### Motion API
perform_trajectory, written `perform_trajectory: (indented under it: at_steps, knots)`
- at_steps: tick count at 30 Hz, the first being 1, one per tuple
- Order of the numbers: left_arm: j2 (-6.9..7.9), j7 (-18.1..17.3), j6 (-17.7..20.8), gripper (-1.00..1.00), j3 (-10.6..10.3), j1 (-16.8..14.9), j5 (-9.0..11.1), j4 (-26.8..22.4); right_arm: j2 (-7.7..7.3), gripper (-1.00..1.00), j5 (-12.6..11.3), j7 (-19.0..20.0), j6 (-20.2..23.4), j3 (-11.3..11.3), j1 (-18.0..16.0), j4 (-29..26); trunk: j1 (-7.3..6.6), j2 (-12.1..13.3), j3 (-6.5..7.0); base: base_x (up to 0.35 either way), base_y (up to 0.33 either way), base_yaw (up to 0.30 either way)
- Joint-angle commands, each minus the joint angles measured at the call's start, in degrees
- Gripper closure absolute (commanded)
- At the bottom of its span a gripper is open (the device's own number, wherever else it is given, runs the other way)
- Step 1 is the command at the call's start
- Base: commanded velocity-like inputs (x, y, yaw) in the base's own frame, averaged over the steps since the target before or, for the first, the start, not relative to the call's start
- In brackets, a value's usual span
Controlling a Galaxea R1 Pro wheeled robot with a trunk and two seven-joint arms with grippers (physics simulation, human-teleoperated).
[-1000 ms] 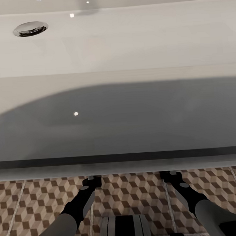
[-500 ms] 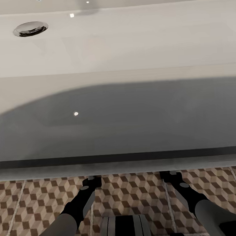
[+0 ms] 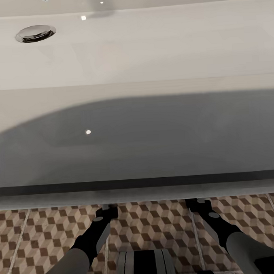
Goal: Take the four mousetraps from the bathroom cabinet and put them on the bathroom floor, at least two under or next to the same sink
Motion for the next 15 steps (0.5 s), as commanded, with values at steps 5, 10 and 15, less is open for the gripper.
perform_trajectory:
  at_steps: [5, 10, 15]
  knots:
    - [0.04, 0.49, 0.14, 1.0, -0.39, 0.0, 0.4, 0.67, -0.03, 1.0, -0.75, -0.13, -0.2, 0.51, -0.03, 0.09, -0.01, -0.01, -0.03, 0.0, 0.0, 0.0]
    - [0.08, 0.49, -0.55, 1.0, -0.33, 0.0, 0.42, 0.88, -0.03, 1.0, -0.75, -0.11, -0.2, 0.56, -0.03, 0.1, -0.01, -0.01, -0.03, 0.0, 0.0, 0.0]
    - [0.09, 0.52, -1.43, 1.0, -0.45, 0.0, 0.4, 0.91, -0.03, 1.0, -0.75, -0.1, -0.2, 0.57, -0.03, 0.1, -0.01, -0.01, -0.03, 0.0, 0.0, 0.0]
